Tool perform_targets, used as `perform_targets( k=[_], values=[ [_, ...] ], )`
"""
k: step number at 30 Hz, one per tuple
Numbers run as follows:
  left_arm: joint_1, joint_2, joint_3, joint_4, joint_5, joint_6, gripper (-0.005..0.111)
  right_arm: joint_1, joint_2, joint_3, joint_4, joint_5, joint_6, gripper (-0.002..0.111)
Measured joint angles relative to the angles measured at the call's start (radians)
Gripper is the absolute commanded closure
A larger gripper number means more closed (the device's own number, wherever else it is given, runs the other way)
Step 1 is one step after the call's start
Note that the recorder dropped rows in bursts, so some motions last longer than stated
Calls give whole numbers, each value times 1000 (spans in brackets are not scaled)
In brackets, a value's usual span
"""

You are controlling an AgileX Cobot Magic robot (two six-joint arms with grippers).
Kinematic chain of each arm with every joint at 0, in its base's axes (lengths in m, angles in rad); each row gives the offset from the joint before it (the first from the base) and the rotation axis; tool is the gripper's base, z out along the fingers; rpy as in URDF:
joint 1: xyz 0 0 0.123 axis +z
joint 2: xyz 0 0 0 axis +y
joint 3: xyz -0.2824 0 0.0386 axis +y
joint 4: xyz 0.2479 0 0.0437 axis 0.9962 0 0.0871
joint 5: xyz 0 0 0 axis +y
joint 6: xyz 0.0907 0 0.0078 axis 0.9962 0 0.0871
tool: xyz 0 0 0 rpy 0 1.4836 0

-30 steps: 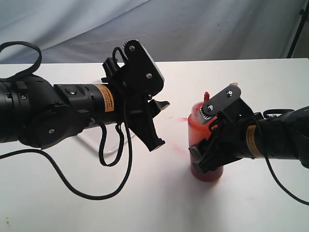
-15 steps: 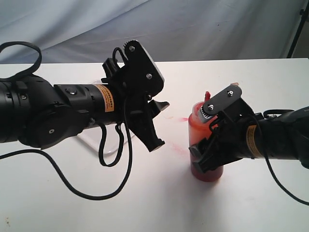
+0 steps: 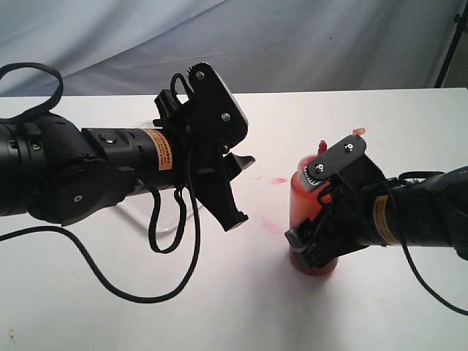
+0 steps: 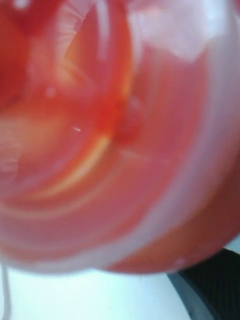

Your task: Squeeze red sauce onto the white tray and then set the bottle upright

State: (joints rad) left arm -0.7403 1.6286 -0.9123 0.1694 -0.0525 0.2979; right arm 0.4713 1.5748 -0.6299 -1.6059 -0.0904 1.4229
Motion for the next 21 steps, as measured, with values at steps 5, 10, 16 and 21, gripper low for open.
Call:
perform_targets(
  k=[5, 10, 16, 21],
  values=[
    [0, 0, 0, 0, 2, 0, 74, 0, 0, 0, 0, 0, 2, 31],
    [0, 0, 0, 0, 2, 0, 74, 0, 0, 0, 0, 0, 2, 27],
    [0, 0, 0, 0, 2, 0, 74, 2, 0, 0, 0, 0, 6, 3],
    [0, 0, 0, 0, 2, 0, 74, 2, 0, 0, 0, -2, 32, 3]
  ],
)
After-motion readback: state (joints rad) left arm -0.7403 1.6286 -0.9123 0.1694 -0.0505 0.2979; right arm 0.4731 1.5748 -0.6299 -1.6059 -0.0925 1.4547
